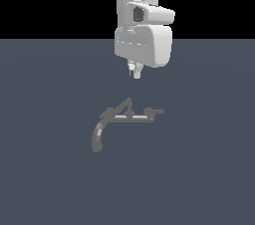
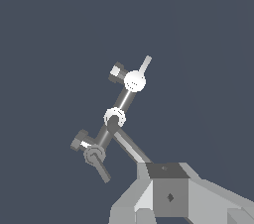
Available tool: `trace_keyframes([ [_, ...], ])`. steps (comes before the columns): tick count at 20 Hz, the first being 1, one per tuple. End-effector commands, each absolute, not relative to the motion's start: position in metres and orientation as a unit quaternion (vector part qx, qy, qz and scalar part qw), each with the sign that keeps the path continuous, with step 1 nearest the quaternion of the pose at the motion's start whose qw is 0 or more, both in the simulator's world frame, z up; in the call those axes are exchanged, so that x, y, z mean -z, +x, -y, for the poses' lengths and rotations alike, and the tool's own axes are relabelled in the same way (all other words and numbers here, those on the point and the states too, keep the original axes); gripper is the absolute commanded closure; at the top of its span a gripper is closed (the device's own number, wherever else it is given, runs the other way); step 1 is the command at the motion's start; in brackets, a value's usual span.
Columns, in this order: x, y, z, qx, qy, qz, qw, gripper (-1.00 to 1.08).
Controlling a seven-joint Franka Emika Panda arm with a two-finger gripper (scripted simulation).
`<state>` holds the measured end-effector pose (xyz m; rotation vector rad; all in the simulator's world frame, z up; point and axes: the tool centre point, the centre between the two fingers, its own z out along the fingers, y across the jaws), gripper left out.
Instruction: Turn on the faucet by rotating a designated handle.
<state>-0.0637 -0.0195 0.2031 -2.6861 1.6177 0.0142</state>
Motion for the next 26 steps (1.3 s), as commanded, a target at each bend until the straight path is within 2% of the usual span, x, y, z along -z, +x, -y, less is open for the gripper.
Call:
trace_keyframes([
  [1,-0.187,-0.053,0.026,-0.004,-0.840,-0.542,0.003,1.08],
  [15,-0.096,-0.002,0.077,0.000,-0.734,-0.679,-0.001,1.08],
  [26,-0.062,0.014,0.103,0.000,-0.685,-0.728,-0.001,1.08],
])
